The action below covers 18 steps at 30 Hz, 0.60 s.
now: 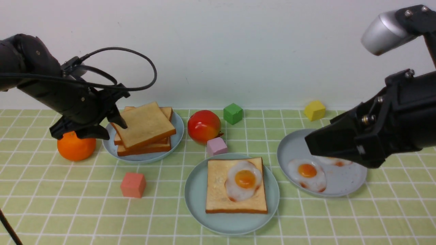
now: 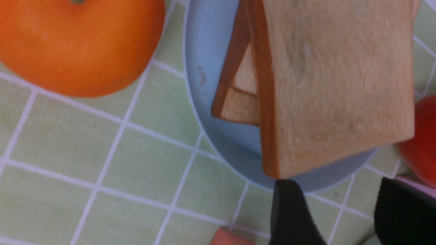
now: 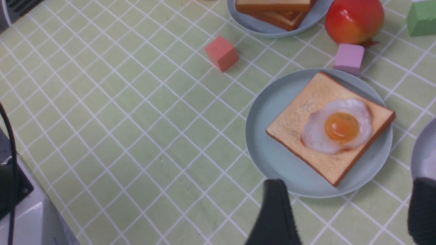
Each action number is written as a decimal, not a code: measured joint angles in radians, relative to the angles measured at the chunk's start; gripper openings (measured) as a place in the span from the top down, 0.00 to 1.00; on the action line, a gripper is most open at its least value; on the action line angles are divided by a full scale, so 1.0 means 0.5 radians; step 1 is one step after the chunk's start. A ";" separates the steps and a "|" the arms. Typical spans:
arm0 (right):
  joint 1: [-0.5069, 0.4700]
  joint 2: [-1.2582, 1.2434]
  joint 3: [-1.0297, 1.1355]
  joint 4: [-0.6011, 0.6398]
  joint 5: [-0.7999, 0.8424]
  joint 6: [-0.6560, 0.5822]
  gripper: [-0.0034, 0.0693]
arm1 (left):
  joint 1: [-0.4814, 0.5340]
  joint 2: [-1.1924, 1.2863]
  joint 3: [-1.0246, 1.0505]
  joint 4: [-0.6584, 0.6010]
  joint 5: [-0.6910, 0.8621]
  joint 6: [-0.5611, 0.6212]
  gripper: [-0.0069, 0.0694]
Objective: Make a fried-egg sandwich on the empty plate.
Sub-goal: Use the left arm to grab a slice of bread
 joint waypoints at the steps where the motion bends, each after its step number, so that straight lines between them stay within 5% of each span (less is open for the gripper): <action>1: 0.002 0.000 0.000 -0.013 0.006 0.003 0.18 | 0.000 0.031 -0.028 0.000 -0.005 -0.009 0.38; 6: 0.005 0.002 0.000 -0.061 0.098 0.018 0.12 | 0.000 0.217 -0.170 -0.014 -0.045 -0.024 0.32; 18: 0.005 0.002 0.000 -0.065 0.123 0.018 0.17 | 0.000 0.387 -0.261 -0.086 -0.097 -0.026 0.40</action>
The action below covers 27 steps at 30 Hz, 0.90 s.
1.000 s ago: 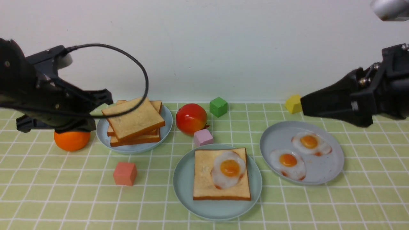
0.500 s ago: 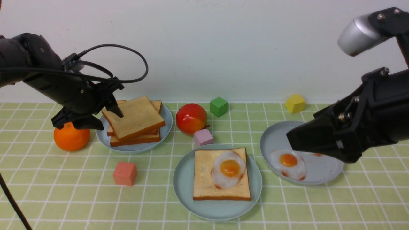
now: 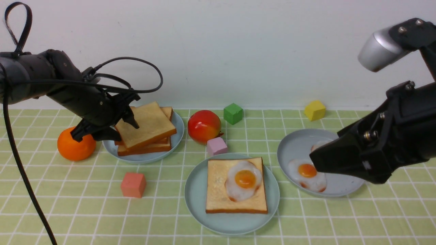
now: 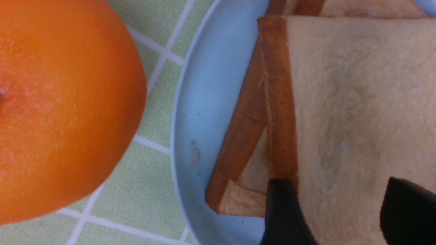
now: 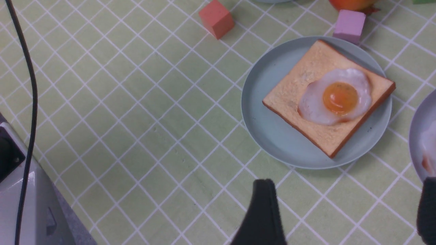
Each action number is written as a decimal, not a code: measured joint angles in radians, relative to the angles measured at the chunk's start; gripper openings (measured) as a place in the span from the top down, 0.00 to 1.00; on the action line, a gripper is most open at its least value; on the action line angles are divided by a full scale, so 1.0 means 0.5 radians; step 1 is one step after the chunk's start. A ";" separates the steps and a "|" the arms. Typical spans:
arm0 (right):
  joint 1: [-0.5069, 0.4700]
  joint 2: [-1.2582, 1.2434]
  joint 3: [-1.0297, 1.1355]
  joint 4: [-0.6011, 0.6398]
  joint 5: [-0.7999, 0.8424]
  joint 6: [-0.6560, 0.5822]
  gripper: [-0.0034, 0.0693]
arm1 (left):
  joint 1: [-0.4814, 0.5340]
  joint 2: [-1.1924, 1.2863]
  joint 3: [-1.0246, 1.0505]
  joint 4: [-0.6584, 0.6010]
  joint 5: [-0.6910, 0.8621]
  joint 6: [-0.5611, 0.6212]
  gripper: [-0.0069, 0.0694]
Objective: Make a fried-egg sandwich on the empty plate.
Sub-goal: Use the left arm to grab a slice of bread
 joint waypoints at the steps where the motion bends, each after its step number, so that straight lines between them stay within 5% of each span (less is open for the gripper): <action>1: 0.000 0.000 0.000 0.000 0.000 0.000 0.17 | 0.000 0.000 0.000 0.000 0.000 0.000 0.40; 17: 0.000 0.000 0.000 -0.004 0.004 0.000 0.17 | 0.000 0.053 -0.007 0.056 -0.006 0.000 0.42; 21: 0.000 0.000 0.000 -0.004 0.013 0.000 0.17 | 0.000 0.057 -0.012 0.051 -0.006 0.052 0.51; 27: 0.000 0.000 0.000 -0.004 0.062 0.002 0.17 | 0.042 0.022 -0.013 0.036 0.059 0.148 0.78</action>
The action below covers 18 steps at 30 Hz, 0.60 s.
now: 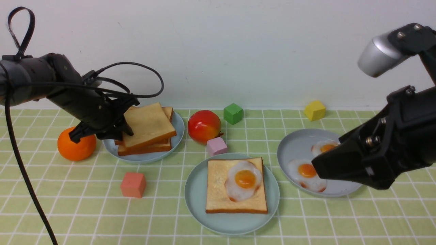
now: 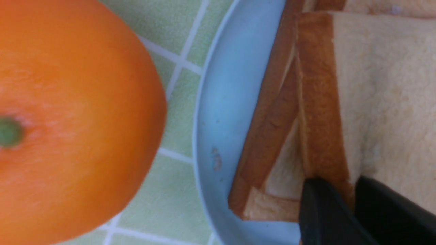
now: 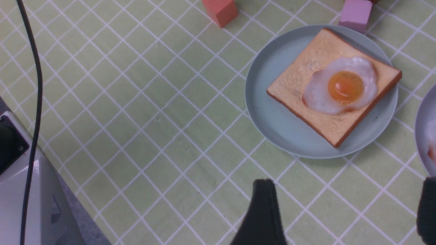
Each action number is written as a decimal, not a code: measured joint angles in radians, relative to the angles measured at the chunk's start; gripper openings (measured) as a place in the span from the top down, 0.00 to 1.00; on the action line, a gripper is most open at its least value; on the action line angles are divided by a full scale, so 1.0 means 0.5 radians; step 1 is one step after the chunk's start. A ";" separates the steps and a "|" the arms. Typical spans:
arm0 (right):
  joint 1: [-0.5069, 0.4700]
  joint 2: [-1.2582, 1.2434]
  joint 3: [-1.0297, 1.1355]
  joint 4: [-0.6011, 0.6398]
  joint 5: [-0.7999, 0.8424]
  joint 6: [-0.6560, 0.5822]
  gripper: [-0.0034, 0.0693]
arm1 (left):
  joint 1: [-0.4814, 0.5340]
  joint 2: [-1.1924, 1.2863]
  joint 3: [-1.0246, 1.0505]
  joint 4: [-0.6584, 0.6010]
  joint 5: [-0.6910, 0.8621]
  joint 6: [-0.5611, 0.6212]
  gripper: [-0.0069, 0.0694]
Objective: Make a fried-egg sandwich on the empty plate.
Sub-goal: Use the left arm to grab a slice of bread, then use the left arm to place a slice of bread on the fried egg in the middle
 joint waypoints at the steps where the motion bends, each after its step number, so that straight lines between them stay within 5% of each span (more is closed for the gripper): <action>1: 0.000 0.000 0.000 0.000 0.002 0.000 0.17 | 0.008 -0.021 0.002 0.009 0.024 0.020 0.79; 5: 0.000 0.000 0.000 0.000 0.002 0.004 0.17 | 0.029 -0.209 0.004 -0.024 0.129 0.225 0.81; 14: 0.002 0.000 0.000 -0.077 0.002 0.027 0.20 | -0.268 -0.611 0.192 -0.750 0.242 0.867 0.81; 18: 0.002 0.005 0.000 -0.159 0.034 0.160 0.47 | -0.525 -0.602 0.517 -1.025 0.109 1.195 0.81</action>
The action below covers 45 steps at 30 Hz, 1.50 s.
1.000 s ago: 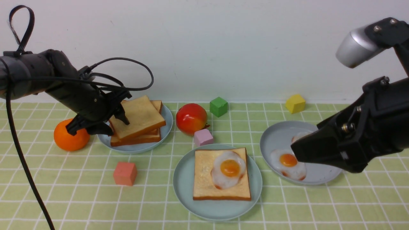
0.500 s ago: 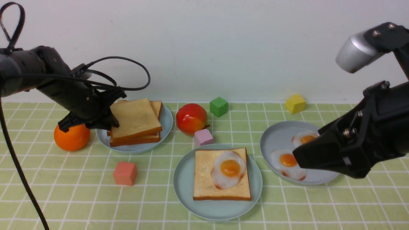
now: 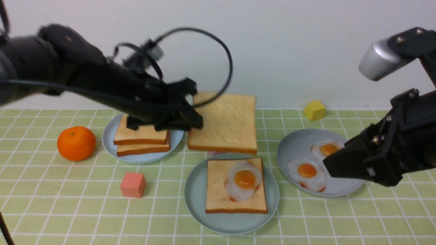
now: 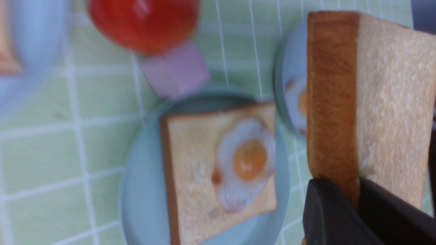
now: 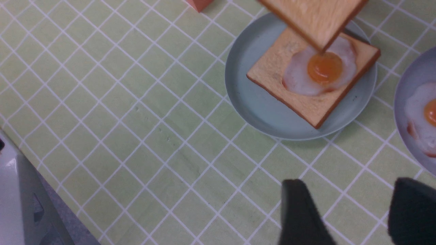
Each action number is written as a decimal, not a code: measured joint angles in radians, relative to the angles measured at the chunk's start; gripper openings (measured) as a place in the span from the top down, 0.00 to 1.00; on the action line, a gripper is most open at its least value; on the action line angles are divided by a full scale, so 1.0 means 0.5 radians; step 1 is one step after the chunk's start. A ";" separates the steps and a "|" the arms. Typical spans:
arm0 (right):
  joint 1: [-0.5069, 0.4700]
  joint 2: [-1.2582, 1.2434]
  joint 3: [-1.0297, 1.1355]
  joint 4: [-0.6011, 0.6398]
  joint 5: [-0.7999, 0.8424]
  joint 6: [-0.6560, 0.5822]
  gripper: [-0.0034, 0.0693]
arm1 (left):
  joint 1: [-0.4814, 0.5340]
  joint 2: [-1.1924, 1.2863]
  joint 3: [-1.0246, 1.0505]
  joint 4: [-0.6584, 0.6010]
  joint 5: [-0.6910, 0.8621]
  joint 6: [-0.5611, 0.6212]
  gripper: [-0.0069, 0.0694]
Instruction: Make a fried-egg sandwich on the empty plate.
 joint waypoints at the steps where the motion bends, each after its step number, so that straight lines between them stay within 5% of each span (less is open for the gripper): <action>1: 0.000 0.000 0.000 -0.001 0.000 0.004 0.49 | -0.009 0.003 0.012 -0.007 0.000 0.000 0.81; 2: 0.000 0.015 0.002 0.000 -0.002 0.020 0.67 | -0.067 0.032 0.097 -0.060 -0.100 0.135 0.81; 3: 0.000 0.018 0.002 0.002 -0.002 0.023 0.69 | -0.073 0.037 0.097 -0.065 -0.110 0.148 0.81; 4: 0.000 0.039 0.012 0.010 -0.017 0.033 0.85 | -0.108 0.077 0.130 -0.115 -0.164 0.219 0.81; 8: 0.000 0.085 0.024 0.010 -0.050 0.040 0.97 | -0.120 0.180 0.138 -0.264 -0.197 0.264 0.81; 22: 0.000 0.096 0.031 0.002 -0.054 0.079 0.95 | -0.120 0.490 0.138 -0.409 -0.235 0.266 0.76; 27: 0.000 0.096 0.109 -0.001 -0.178 0.138 0.91 | -0.118 0.466 0.138 -0.373 -0.165 0.264 0.51; 33: 0.000 0.012 0.408 -0.237 -0.437 0.664 0.76 | -0.118 0.383 0.138 -0.243 0.094 0.262 0.34; 39: 0.000 -0.296 0.762 -0.335 -0.575 0.970 0.59 | -0.118 0.294 0.138 -0.111 0.422 0.240 0.33; 45: 0.000 -0.739 1.080 -0.294 -0.802 0.945 0.59 | -0.118 0.060 0.138 0.082 0.717 0.123 0.43</action>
